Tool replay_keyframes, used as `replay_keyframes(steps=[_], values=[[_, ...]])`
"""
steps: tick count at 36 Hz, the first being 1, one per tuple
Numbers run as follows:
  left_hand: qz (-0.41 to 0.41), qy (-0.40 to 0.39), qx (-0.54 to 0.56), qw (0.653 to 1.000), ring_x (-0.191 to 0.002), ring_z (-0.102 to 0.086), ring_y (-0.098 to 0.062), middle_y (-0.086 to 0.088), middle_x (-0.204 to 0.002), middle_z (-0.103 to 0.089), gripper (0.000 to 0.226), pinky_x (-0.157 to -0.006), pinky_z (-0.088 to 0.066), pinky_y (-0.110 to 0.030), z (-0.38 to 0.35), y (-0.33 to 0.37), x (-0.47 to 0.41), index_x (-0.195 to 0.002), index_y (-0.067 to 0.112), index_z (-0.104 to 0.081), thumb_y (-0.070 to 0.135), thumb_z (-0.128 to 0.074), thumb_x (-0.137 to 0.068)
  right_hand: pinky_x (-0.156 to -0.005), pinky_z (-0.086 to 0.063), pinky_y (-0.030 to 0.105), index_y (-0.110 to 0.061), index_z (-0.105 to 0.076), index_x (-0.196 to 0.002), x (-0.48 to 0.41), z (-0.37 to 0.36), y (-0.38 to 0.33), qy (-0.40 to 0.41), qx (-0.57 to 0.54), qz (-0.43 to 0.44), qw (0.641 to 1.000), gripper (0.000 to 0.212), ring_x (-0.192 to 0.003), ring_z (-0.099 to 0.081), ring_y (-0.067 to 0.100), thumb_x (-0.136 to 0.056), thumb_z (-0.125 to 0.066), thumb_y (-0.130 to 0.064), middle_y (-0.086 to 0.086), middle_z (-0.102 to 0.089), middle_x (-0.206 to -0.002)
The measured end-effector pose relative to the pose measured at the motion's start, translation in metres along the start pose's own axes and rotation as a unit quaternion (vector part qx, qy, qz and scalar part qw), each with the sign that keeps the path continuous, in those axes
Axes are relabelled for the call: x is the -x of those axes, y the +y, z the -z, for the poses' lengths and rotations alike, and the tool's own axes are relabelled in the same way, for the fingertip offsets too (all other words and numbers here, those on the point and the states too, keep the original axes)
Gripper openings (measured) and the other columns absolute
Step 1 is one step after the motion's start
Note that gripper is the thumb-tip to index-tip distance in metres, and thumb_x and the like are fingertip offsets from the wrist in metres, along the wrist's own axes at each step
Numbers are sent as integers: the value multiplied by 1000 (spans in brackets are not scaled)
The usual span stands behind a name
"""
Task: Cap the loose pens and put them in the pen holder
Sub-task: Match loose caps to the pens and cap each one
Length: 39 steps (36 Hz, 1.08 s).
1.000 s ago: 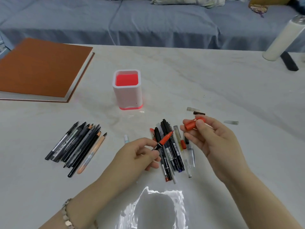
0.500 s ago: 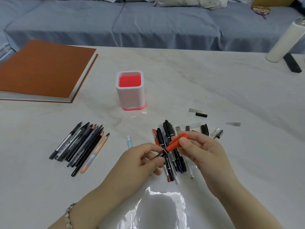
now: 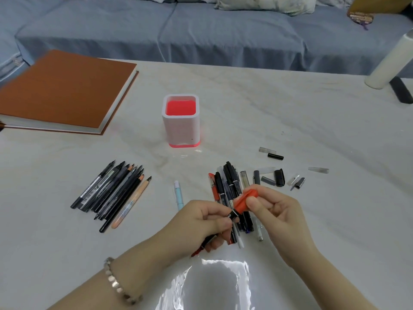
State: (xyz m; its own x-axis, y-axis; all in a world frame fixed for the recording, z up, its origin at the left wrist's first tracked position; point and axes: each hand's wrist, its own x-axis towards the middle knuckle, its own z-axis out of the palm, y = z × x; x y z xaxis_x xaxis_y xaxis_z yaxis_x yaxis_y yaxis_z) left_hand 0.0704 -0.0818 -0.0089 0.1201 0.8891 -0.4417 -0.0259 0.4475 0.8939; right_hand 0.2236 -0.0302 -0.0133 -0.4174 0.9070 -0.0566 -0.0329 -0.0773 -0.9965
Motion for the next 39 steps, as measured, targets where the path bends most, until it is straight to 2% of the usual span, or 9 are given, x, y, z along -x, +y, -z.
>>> replay_keyframes(steps=[3,7,11,15,19,25,30,35,39], values=[[4,30,-59,998,-47,-59,-8,3,-61,-64,21,-46,-46,-18,5,3,-10,-86,17,-58,3,-44,-93,-78,-50,15,-17,-69,-88,-14,6,8,2,120,-38,992,14,-74,-67,3,-85,-59,-8,-4,-75,-72],[-41,141,-17,989,-62,-66,-4,-5,-79,-66,15,-60,-54,-17,16,14,-17,-86,12,-58,3,-48,-91,-66,-40,-2,-21,-69,-98,-34,31,19,78,294,-31,952,19,-71,-60,-12,-83,-62,-11,-16,-68,-73],[-66,248,52,965,-67,-59,-12,-6,-74,-54,9,-60,-59,-24,29,14,-14,-82,11,-59,3,-56,-86,-65,-36,12,-21,-66,-107,-43,44,20,52,467,-19,882,26,-73,-50,5,-85,-57,-13,-4,-55,-88],[-33,270,154,950,-67,-62,-14,-7,-78,-55,9,-68,-58,-39,33,8,-7,-81,7,-54,3,-53,-88,-81,-42,27,-24,-56,-121,-43,33,28,-45,594,-22,803,31,-102,-46,16,-91,-49,-23,0,-45,-103],[-32,270,195,942,-63,-62,-16,-8,-71,-53,9,-73,-57,-43,36,2,1,-81,6,-54,3,-50,-89,-84,-45,31,-21,-52,-122,-45,26,32,-63,627,-39,775,31,-109,-45,20,-91,-48,-24,2,-45,-114],[-13,245,250,937,-61,-67,-22,-4,-49,-52,20,-55,-59,-32,35,-5,9,-69,8,-51,-1,-48,-87,-84,-46,32,-13,-55,-103,-50,31,33,-30,590,-72,803,24,-99,-53,22,-82,-61,-21,4,-47,-106],[2,232,330,915,-62,-71,-25,-10,-59,-62,19,-56,-59,-34,29,-6,14,-69,7,-53,-1,-50,-87,-55,-34,12,-21,-52,-70,-41,39,28,-21,521,-27,853,21,-63,-49,4,-74,-71,-13,-8,-53,-68],[23,231,371,899,-66,-71,-28,-18,-75,-70,17,-57,-60,-34,27,-9,15,-70,3,-55,-1,-50,-86,-52,-37,4,-20,-59,-59,-18,27,13,39,331,-12,943,27,-49,-48,-1,-62,-81,-4,-9,-54,-49],[39,217,397,891,-67,-72,-27,-18,-79,-73,9,-52,-58,-30,25,-12,14,-81,-1,-57,1,-50,-86,-52,-41,6,-17,-65,-60,-7,15,0,64,195,-18,979,23,-50,-49,1,-61,-80,0,-13,-60,-52]])
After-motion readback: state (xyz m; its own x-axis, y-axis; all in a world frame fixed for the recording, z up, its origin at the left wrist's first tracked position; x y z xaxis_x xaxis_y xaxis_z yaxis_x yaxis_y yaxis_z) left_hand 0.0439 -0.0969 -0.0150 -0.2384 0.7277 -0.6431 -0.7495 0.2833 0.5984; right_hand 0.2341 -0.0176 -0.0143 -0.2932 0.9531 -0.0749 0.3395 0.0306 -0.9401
